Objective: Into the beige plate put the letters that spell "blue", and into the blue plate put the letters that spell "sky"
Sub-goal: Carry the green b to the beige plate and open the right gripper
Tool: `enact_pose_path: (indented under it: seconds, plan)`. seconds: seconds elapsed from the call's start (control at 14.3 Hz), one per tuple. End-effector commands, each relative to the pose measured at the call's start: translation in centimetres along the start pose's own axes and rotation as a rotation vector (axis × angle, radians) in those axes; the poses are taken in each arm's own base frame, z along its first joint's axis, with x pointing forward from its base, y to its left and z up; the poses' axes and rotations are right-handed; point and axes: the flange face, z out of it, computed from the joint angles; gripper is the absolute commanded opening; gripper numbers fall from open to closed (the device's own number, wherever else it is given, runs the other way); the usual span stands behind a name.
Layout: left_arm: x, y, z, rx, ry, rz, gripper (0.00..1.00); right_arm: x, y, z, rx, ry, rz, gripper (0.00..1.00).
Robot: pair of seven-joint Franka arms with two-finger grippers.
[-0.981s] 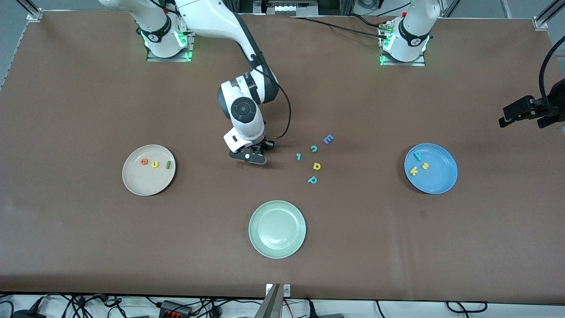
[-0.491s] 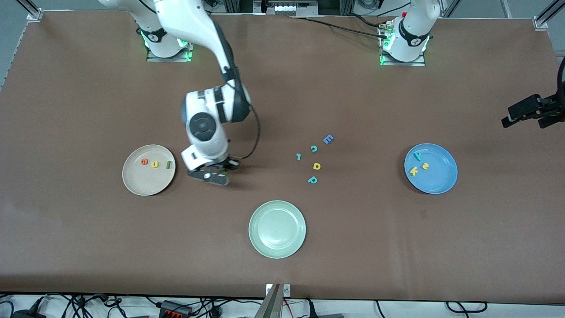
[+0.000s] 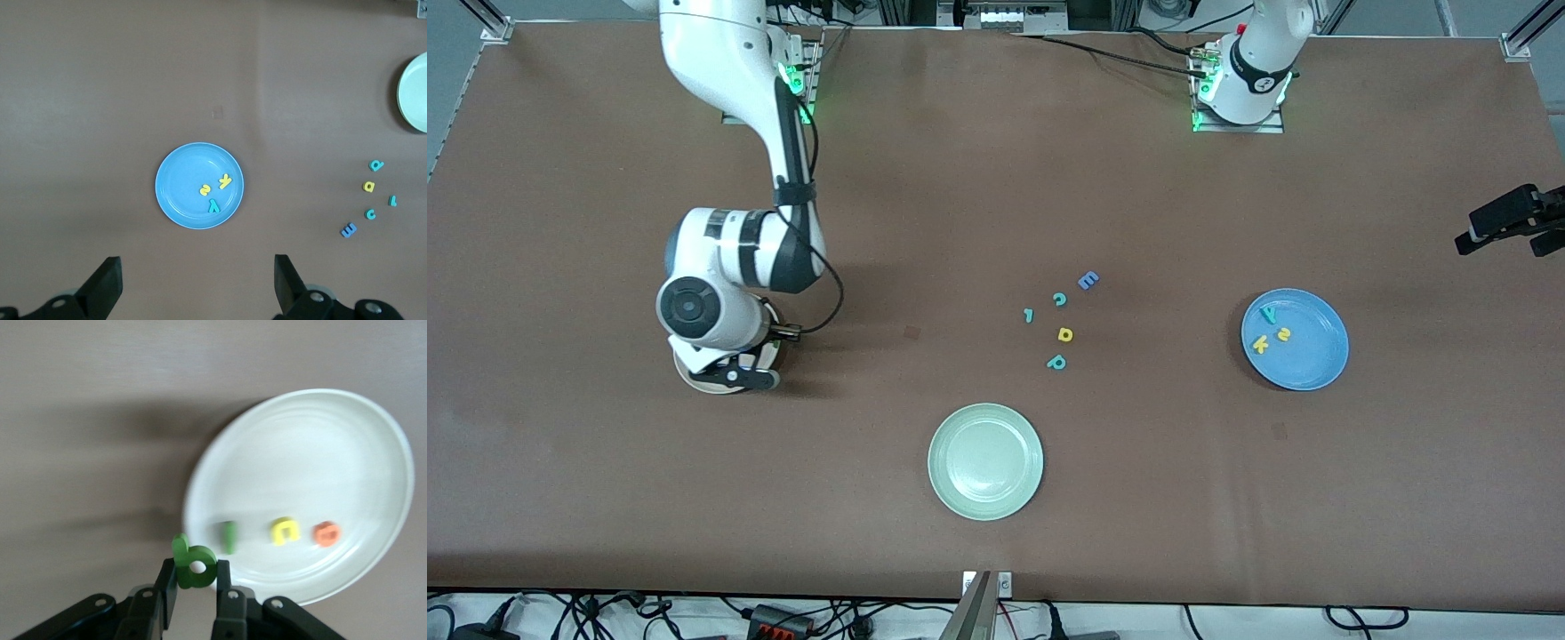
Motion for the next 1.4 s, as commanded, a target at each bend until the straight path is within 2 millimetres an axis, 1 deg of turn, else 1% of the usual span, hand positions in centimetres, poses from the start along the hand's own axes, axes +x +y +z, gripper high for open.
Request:
enact_pose_path:
  seconds: [0.0,0.07,0.21,0.35,0.42,0.49,0.56,0.63,0.77,0.84,1.05,1.12,1.19,1.26,1.33]
  plan:
    - [-0.2,-0.8,-0.4,0.017,-0.022,0.091,1.00,0.3,4.6,1.4,0.050,-0.047,-0.041,0.06]
    - [-0.2,-0.9,-0.6,0.026,-0.021,0.094,1.00,-0.2,4.6,2.1,0.049,-0.062,-0.041,0.06]
    - [-0.2,-0.9,-0.5,0.042,-0.025,0.091,1.00,-1.0,3.9,3.7,0.058,-0.080,-0.038,0.07]
    - [-0.1,0.2,-0.2,0.099,-0.039,0.117,1.00,-1.2,3.8,4.2,0.070,-0.087,-0.029,0.08]
    - [0.0,0.6,0.0,0.101,-0.041,0.111,1.00,-1.3,3.3,4.5,0.071,-0.093,-0.036,0.10]
    - [0.0,0.7,0.0,0.102,-0.039,0.102,1.00,-1.4,3.3,4.6,0.072,-0.095,-0.037,0.15]
    - [0.0,1.1,0.1,0.096,-0.040,0.109,1.00,-1.3,3.4,4.6,0.072,-0.094,-0.036,0.47]
    - [0.1,2.7,0.4,0.093,-0.044,0.129,1.00,-1.2,3.3,4.3,0.073,-0.089,-0.031,0.99]
    - [-0.2,3.5,0.7,0.090,-0.067,0.125,1.00,-1.1,3.5,3.5,0.081,-0.086,-0.026,1.00]
    - [-0.3,4.5,0.8,0.082,-0.076,0.138,1.00,-0.9,3.9,2.7,0.078,-0.071,-0.024,1.00]
    - [-0.4,4.9,0.8,0.076,-0.078,0.124,1.00,0.2,4.3,-0.2,0.081,-0.025,-0.016,1.00]
    - [-0.7,5.8,0.7,0.077,-0.076,0.106,1.00,0.6,4.6,-1.5,0.082,-0.012,-0.014,1.00]
    - [-0.7,6.7,0.9,0.077,-0.075,0.095,1.00,0.8,5.0,-2.4,0.083,-0.011,-0.012,1.00]
    - [-0.7,7.1,1.1,0.078,-0.075,0.074,1.00,0.9,5.4,-3.1,0.085,-0.016,-0.009,1.00]
    - [-0.6,7.1,1.2,0.078,-0.072,0.065,1.00,1.0,5.7,-3.3,0.089,-0.021,-0.006,1.00]
